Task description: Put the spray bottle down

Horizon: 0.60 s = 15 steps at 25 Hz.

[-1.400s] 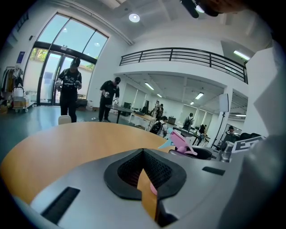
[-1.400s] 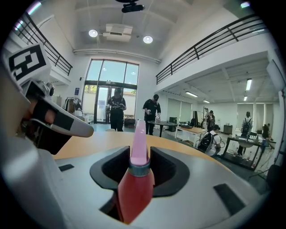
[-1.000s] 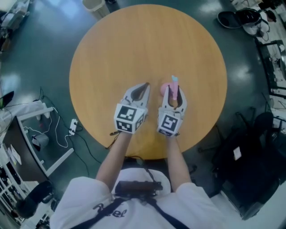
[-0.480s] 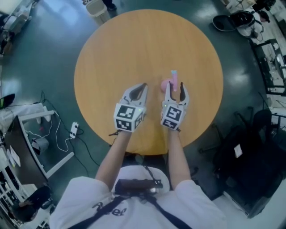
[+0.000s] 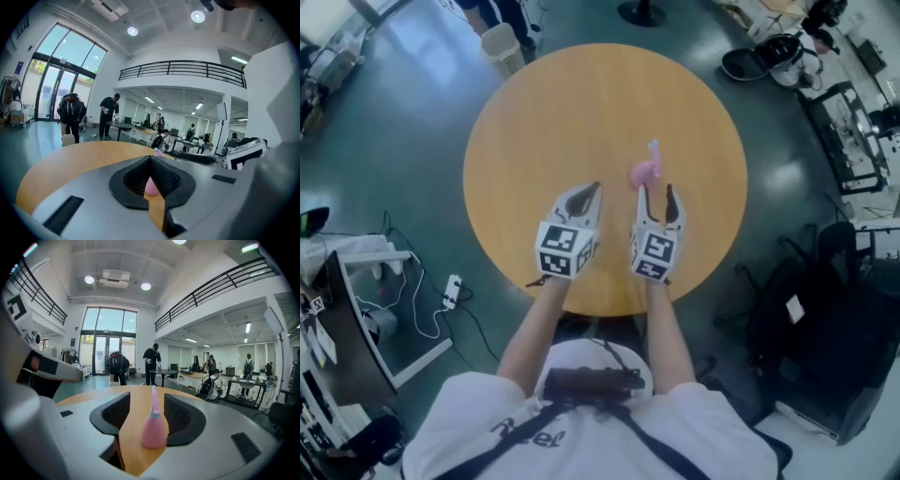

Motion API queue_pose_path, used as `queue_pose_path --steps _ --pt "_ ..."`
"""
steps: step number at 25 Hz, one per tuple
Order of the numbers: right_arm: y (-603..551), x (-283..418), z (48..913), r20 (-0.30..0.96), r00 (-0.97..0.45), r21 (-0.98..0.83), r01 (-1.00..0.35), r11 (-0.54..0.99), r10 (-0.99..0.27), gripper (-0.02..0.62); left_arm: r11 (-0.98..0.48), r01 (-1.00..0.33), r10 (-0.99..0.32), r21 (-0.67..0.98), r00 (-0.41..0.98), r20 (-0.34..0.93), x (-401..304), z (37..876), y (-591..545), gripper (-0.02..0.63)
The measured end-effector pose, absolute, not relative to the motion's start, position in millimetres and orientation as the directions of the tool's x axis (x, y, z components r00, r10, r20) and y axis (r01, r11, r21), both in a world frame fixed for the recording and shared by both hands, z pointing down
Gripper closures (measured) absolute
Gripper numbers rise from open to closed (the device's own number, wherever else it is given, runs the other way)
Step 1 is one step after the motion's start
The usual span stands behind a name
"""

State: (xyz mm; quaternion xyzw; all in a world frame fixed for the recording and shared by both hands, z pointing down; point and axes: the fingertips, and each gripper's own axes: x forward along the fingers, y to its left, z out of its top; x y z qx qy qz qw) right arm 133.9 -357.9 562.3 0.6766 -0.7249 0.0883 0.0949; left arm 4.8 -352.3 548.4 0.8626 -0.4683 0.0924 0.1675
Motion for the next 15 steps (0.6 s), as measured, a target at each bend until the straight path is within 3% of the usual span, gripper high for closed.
queue_pose_path --steps 15 --pt "-268.2 81.4 488.6 0.135 -0.17 0.002 -0.985 0.172 -0.976 0.566 -0.585 -0.801 -0.774 0.128 0.599 0.206 -9.9 498.1 -283.7 0.597"
